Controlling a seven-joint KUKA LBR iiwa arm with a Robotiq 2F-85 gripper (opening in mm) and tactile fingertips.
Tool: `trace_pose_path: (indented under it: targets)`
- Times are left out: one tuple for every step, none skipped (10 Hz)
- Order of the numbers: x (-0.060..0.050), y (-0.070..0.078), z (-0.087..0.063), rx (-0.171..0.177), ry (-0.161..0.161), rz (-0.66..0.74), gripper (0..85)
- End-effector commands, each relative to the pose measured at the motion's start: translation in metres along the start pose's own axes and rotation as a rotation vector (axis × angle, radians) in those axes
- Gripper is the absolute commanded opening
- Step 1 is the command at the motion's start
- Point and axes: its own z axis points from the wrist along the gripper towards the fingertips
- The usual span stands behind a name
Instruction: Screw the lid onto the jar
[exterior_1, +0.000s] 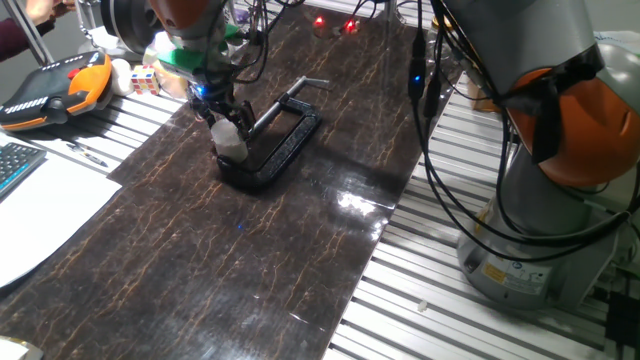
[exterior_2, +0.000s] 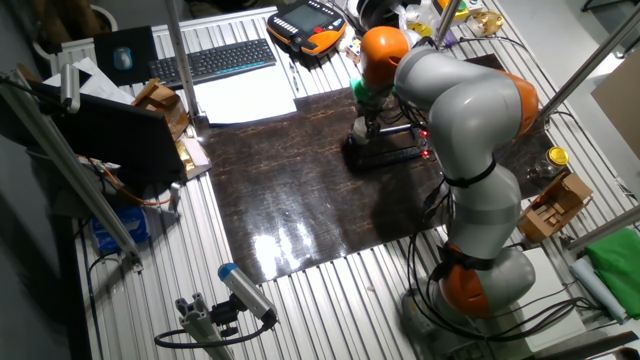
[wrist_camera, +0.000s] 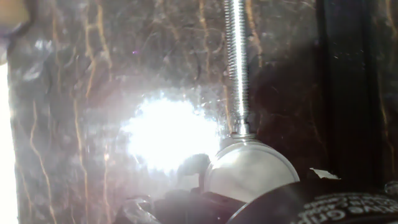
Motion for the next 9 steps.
trace_pose_path:
  targets:
    - [0.0000,0.0000,0.0002,-0.031,0.019,-1.012,84.3]
    - [-0.0004,0.0000,-0.0007,-0.006,0.032,-1.057,84.7]
    - [-0.0004,0.0000,-0.0015,0.007,0.037,-1.109,85.0]
    - [-0.0001,0.0001,-0.0015,0.001,0.034,-1.157,85.0]
    - [-0.0001,-0.0003,-0.0008,-0.018,0.031,-1.215,85.0]
    - [0.0002,-0.0001,-0.0011,-0.028,0.023,-1.267,84.7]
    - [0.0002,0.0000,-0.0013,-0.041,0.012,-1.326,84.3]
    - [0.0000,0.0001,-0.0015,-0.041,0.007,-1.375,83.7]
    - [0.0000,0.0001,-0.0019,-0.046,0.000,-1.404,82.3]
